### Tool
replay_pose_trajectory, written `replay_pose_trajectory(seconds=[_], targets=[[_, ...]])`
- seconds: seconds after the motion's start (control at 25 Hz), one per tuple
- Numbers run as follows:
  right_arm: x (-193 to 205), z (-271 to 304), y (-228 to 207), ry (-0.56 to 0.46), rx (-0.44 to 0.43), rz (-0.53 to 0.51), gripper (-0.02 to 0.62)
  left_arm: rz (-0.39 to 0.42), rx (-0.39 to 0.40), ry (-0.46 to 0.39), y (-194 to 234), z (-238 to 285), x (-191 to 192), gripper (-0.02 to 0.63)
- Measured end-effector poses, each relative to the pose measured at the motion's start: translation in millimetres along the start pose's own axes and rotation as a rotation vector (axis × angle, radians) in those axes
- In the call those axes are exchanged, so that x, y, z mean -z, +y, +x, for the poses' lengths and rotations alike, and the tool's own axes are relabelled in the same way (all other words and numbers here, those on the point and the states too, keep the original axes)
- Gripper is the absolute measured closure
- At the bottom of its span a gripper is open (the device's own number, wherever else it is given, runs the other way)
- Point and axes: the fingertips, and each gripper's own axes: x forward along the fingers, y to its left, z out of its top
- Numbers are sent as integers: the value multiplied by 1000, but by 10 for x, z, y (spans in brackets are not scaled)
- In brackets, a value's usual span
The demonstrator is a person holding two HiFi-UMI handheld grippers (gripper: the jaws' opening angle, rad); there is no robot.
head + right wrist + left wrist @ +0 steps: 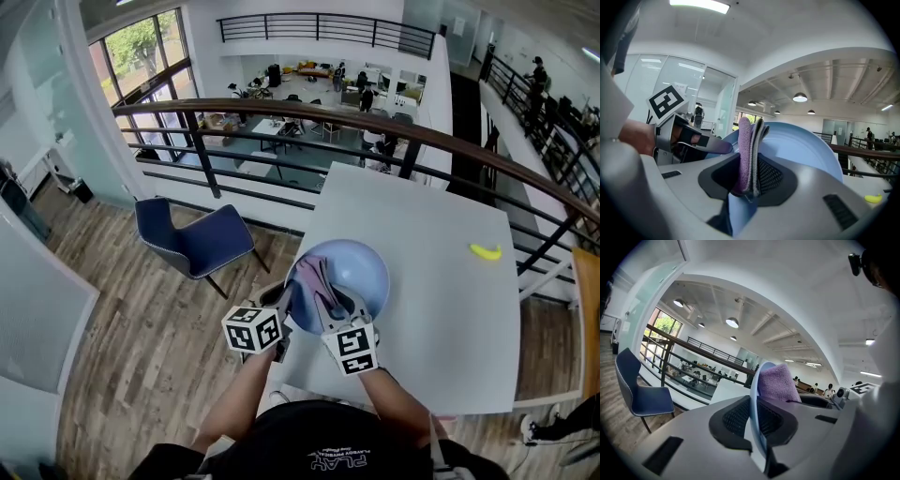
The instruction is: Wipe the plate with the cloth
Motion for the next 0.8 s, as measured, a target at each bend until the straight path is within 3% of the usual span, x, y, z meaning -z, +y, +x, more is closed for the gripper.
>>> replay_pose_trajectory(seconds=[0.48, 0.8], targets=[[36, -156, -563, -4, 158, 61, 492, 28, 15, -8, -92, -16, -43, 574], [126, -331, -792, 14, 234, 102, 492, 2, 16, -19, -86, -104, -50, 572]])
